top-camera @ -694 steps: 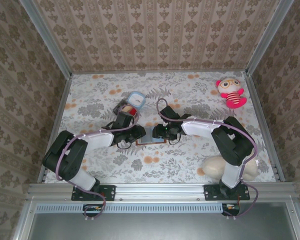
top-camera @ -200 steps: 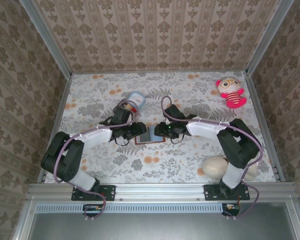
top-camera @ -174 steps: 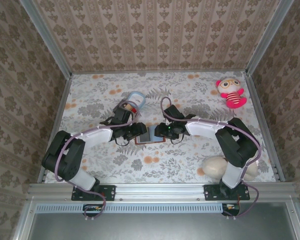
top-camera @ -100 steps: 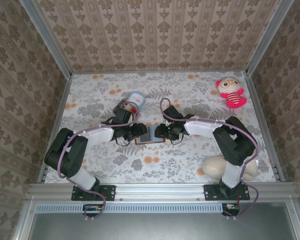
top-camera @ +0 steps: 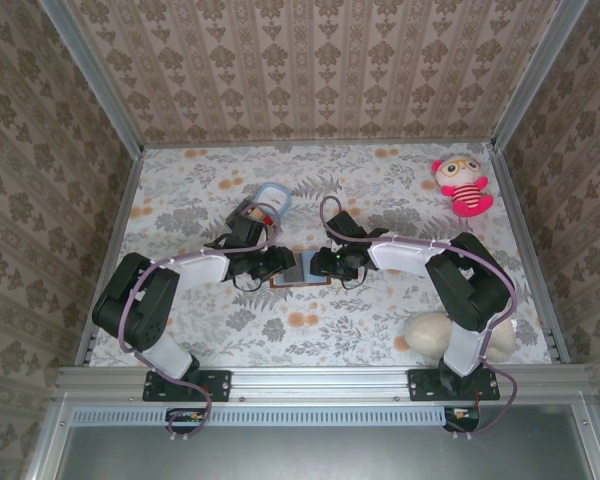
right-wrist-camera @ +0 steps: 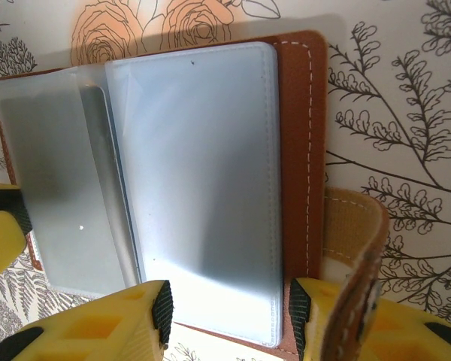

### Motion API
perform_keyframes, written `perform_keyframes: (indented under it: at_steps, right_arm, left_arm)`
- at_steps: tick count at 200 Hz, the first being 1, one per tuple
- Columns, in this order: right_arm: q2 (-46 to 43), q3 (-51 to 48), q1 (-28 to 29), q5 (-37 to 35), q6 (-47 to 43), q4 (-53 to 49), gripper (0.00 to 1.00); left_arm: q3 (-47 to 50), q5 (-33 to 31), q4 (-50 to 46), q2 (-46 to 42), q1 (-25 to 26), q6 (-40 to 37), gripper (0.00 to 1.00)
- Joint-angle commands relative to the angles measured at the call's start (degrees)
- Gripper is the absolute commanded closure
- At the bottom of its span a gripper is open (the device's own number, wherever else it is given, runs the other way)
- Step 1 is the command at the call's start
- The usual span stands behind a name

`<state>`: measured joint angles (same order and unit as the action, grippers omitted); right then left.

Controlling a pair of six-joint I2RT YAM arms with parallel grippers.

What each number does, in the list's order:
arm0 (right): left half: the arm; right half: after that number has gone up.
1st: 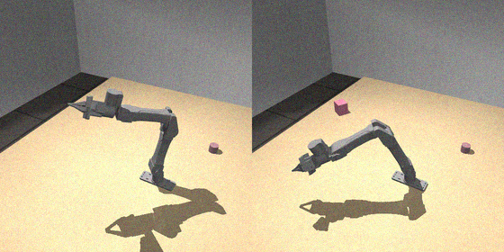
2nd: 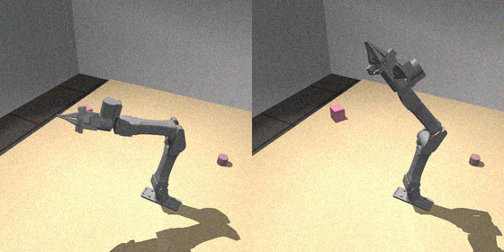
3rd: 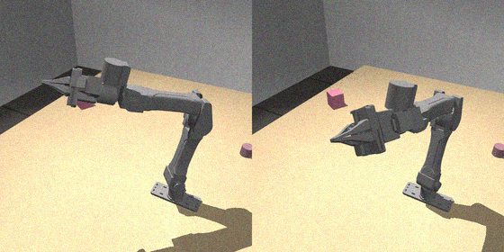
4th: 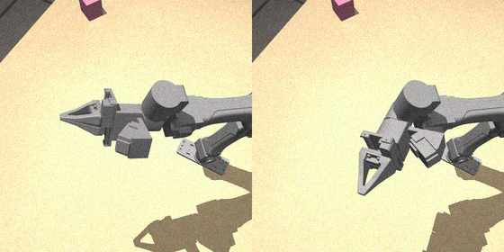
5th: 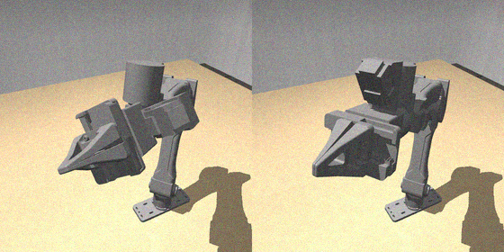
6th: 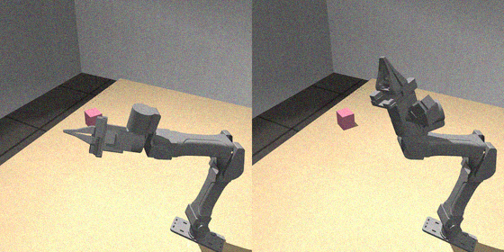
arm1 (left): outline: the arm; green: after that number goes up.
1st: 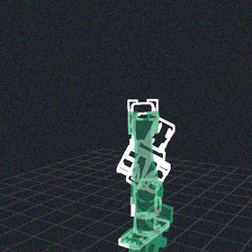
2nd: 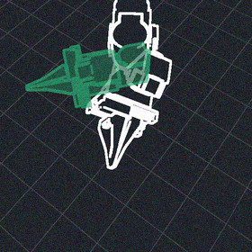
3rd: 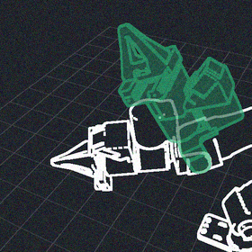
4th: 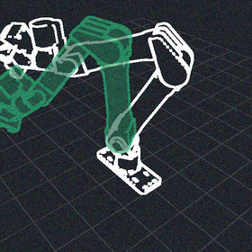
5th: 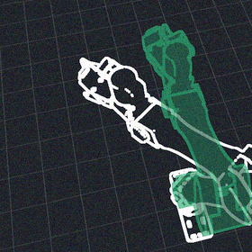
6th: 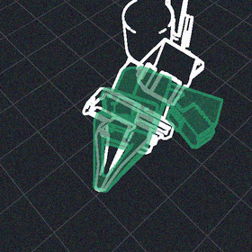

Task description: Take the credit cards out of the card holder

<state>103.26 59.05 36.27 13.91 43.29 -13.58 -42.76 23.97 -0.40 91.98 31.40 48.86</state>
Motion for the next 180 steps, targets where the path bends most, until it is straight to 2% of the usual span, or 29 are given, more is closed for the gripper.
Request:
perform_keyframes:
  at_steps: [1,39,95,145,180]
  right_arm:
    - [1.2,0.9,0.4,0.2,-0.7,-1.7,0.52]
    - [0.9,0.9,0.4,0.2,-0.7,-1.7,0.53]
    - [-4.2,-0.7,0.4,0.0,-0.5,0.0,0.54]
    - [-16.3,-6.9,-0.1,-11.3,0.1,1.3,0.53]
    - [-21.2,-10.7,-1.0,-13.6,0.8,3.3,0.52]
  left_arm:
    - [-0.1,1.4,-0.1,-1.2,0.0,-0.5,0.57]
    - [-0.1,1.7,-1.2,-3.2,-0.2,-1.9,0.64]
    - [0.1,6.3,3.7,-3.4,0.4,-1.1,0.64]
    - [-2.4,7.3,8.5,-0.6,3.0,1.5,0.63]
    - [-6.5,8.7,10.5,4.8,5.4,2.4,0.62]
